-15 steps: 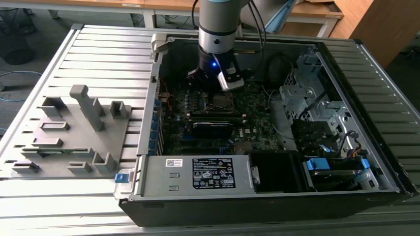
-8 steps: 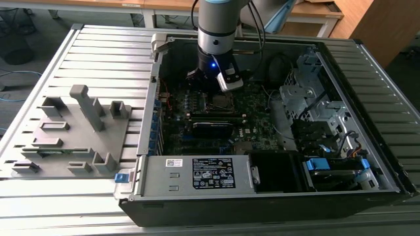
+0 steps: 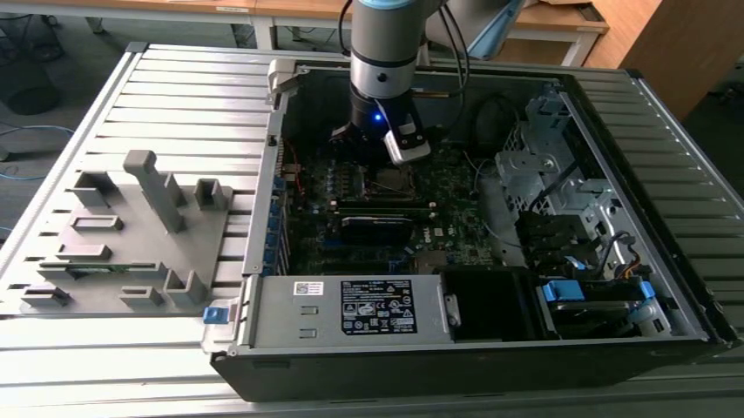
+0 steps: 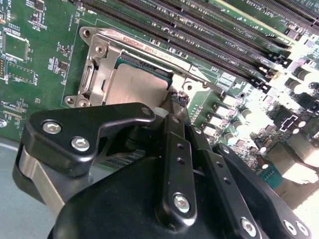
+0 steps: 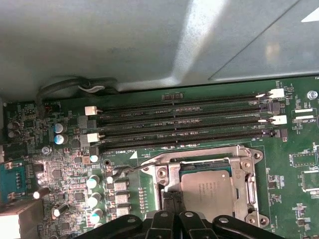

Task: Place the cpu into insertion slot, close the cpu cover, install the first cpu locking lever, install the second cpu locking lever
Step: 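Close the cpu cover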

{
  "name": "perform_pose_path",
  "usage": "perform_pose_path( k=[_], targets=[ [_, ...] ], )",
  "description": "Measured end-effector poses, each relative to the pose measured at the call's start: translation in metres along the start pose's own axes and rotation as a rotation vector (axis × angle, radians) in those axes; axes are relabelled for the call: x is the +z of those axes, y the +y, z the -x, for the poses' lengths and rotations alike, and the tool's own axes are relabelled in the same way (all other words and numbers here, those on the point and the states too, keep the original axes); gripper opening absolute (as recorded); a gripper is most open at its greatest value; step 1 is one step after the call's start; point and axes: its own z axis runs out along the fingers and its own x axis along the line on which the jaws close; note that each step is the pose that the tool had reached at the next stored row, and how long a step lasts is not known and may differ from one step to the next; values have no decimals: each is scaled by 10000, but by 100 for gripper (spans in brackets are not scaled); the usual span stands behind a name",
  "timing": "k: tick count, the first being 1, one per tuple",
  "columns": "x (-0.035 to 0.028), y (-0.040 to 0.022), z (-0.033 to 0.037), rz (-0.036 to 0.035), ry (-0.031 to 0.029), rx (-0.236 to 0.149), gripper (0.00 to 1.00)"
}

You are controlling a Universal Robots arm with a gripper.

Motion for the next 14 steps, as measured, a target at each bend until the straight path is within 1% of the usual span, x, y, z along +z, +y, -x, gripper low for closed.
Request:
perform_pose_path(
  k=[9,11,14],
  targets=[
    [6,1,0,6,-5,0,11],
    [-6,3,1,18,-11,0,11],
    [-56,1,1,4,-4,0,11]
  ],
)
